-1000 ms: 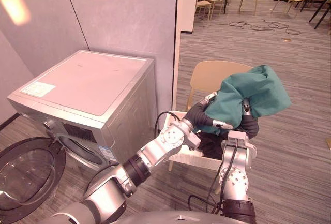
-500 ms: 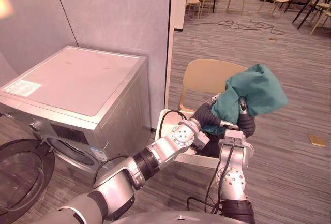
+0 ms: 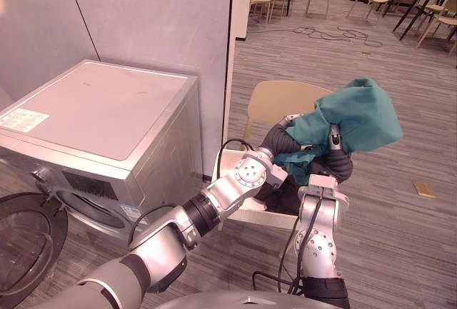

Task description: Pick up the laundry basket with both hands and put the clothes into the washing machine.

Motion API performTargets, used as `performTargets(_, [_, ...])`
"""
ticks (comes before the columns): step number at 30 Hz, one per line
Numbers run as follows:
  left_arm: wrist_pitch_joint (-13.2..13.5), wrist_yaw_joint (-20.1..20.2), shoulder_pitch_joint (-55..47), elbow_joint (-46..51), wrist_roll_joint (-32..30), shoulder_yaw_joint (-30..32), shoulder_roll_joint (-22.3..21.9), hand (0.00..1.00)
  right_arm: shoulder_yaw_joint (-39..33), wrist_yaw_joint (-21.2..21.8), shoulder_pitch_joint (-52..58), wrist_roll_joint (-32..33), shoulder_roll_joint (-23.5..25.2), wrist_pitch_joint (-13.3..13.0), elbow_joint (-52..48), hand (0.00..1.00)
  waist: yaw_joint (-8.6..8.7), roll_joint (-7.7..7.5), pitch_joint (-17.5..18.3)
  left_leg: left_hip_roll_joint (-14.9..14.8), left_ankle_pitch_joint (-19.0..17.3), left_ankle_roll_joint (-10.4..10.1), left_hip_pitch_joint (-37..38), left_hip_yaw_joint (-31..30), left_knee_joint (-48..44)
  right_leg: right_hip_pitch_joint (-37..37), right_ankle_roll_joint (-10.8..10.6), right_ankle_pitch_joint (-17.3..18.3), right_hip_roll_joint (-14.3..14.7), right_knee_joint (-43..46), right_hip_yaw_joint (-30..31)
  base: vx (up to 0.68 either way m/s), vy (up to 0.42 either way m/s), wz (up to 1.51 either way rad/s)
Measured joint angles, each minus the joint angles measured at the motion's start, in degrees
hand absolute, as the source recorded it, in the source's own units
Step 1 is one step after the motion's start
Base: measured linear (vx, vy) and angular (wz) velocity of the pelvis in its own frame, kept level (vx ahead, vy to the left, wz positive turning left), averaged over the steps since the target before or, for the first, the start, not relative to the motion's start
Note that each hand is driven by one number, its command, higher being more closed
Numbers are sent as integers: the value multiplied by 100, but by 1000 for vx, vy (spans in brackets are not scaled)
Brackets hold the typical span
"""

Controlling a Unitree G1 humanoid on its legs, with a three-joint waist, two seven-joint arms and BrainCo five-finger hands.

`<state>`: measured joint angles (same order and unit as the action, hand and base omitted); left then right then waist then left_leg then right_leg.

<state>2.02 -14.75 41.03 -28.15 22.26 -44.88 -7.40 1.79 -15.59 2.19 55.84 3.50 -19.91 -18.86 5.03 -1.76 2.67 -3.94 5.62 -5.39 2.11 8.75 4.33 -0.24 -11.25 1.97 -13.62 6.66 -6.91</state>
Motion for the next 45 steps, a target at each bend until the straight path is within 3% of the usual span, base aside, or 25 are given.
performTargets(7, [0, 0, 0, 0, 13, 6, 0, 100, 0, 0, 0, 1, -2, 1, -2, 100, -2, -13, 7, 1, 1, 2, 0, -4, 0, 2, 0, 0, 0, 1, -6, 0, 0, 0])
performTargets(8, [0, 0, 0, 0, 14, 7, 0, 100, 0, 0, 0, 1, -3, 2, -2, 0, -2, -21, 13, 1, 2, 2, -1, -6, 0, 2, 0, 0, 0, 1, -8, 0, 0, 0])
performTargets(22, [39, 27, 1, 26, 434, 216, -1, 100, -104, 8, -16, -240, -81, 164, -193, 0, 6, -120, 64, 2, 8, 11, -9, -9, 6, -33, 0, 0, 0, -3, 0, 0, 0, 0])
performTargets(29, [43, 135, 0, 178, 214, 523, 5, 100, -830, 11, 5, -563, -70, 176, -258, 0, -5, -117, 64, 7, 9, 14, -53, 81, 6, -112, -8, -57, 4, -1, 91, -1, 0, -6])
performTargets(35, [44, -8, -107, 413, 231, 1579, 67, 100, -1449, 14, 403, -660, -76, 162, -256, 0, -9, -103, 66, 7, -4, 27, -15, 174, 9, -167, 0, -70, 9, -17, 184, -27, 10, -9])
performTargets(45, [209, -225, -1057, 1871, 408, 3107, 690, 100, -2178, 21, 661, -680, -67, 235, -246, 0, -25, -24, 68, 16, -9, 24, 19, 238, 9, -179, 29, -95, 10, -59, 272, -7, 3, -3])
